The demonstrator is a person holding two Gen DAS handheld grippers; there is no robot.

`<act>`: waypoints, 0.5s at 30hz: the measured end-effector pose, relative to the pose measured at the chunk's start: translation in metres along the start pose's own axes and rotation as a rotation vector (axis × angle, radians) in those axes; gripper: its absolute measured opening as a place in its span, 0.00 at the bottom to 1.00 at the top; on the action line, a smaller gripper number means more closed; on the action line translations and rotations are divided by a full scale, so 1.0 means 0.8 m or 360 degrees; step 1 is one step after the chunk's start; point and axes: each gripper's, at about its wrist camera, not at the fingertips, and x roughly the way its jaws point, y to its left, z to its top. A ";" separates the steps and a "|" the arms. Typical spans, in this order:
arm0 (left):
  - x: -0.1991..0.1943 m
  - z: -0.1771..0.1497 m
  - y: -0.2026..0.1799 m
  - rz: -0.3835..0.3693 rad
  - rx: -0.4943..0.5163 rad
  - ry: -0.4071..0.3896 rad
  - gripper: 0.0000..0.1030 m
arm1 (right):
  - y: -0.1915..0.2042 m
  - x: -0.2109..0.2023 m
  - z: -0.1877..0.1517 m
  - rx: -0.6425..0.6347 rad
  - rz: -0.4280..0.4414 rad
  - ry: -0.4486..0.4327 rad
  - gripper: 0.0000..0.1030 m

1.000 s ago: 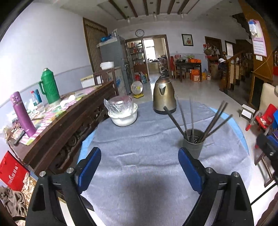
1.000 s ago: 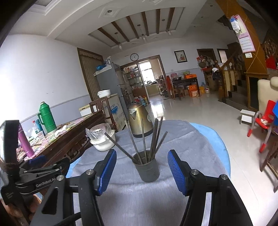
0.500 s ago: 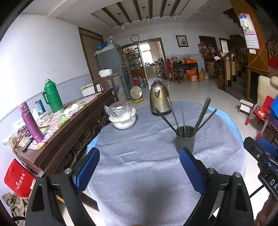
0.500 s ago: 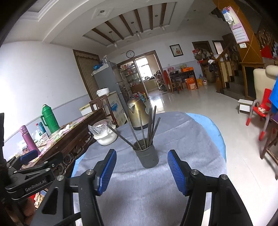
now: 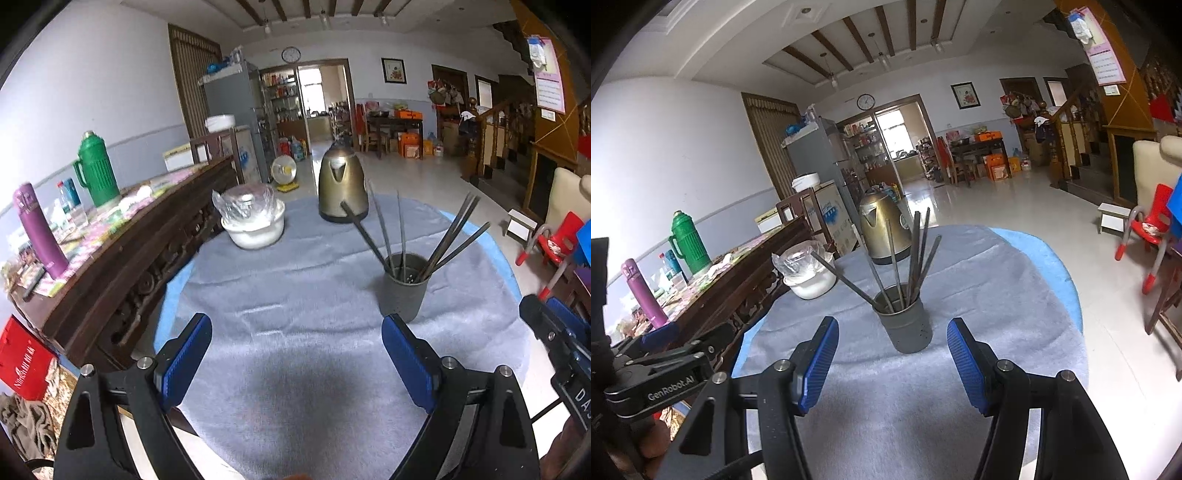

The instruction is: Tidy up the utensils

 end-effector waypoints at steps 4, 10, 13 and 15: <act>0.033 -0.003 0.016 -0.0036 -0.0020 0.0052 0.91 | 0.009 0.027 0.001 -0.0010 -0.0041 0.0030 0.64; 0.083 -0.011 0.037 -0.0138 -0.0026 0.0107 0.91 | 0.021 0.073 0.003 -0.0025 -0.0174 0.0099 0.64; 0.109 -0.015 0.047 -0.0218 -0.0051 0.0137 0.91 | 0.025 0.090 0.001 -0.0035 -0.0252 0.0131 0.64; 0.126 -0.016 0.052 -0.0271 -0.0066 0.0159 0.91 | 0.026 0.098 0.000 -0.0040 -0.0308 0.0132 0.64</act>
